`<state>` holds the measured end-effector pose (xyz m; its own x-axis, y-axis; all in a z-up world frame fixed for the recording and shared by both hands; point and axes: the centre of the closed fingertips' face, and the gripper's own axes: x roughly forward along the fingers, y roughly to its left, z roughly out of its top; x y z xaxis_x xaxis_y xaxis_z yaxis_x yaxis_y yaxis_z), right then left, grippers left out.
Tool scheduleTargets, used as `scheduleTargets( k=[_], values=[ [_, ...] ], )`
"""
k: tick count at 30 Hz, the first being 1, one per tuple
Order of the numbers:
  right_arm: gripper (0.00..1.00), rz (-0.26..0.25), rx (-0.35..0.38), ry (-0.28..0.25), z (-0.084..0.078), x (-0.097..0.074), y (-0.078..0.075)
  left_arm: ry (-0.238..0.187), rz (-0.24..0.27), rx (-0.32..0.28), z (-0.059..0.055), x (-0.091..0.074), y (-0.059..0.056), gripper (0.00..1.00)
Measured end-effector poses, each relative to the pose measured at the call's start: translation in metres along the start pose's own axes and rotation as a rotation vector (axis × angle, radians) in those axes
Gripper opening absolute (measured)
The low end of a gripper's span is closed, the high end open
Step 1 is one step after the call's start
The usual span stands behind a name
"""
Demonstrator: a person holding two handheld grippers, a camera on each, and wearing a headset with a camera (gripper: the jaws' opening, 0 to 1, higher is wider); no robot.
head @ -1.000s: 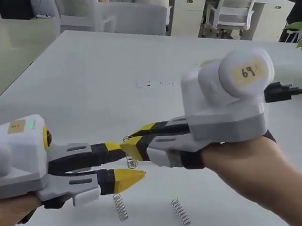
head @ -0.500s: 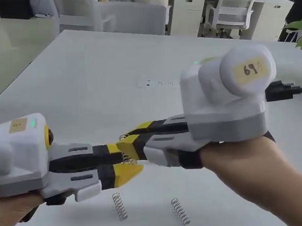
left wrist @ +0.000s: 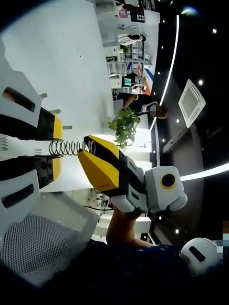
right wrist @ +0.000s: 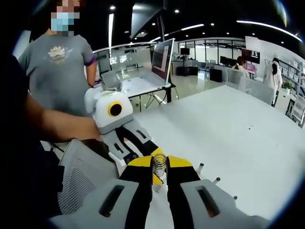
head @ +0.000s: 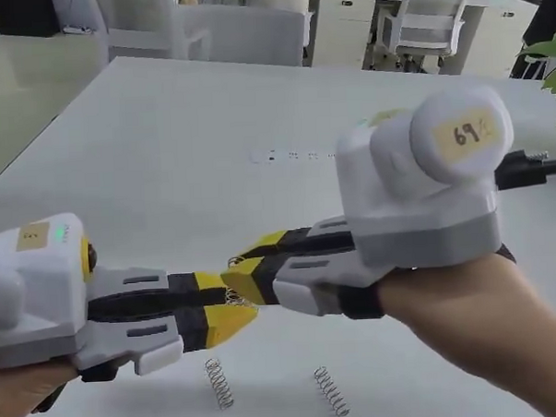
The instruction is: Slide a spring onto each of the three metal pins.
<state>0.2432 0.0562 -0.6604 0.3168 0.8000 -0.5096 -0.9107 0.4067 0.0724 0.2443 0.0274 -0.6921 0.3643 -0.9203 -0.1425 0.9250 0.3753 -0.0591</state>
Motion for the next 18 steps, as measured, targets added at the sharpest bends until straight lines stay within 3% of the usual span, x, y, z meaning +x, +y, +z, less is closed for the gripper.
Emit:
scheduleTargets(
  k=[10,18],
  values=[
    [0.08,0.078,-0.047,0.128,-0.014,-0.010,0.005,0.041,-0.044,0.042,-0.005,0.005,-0.012,0.03],
    [0.08,0.155,-0.117,0.268,-0.026,-0.014,0.011,0.093,-0.081,0.082,-0.010,0.009,-0.021,0.03]
  ],
)
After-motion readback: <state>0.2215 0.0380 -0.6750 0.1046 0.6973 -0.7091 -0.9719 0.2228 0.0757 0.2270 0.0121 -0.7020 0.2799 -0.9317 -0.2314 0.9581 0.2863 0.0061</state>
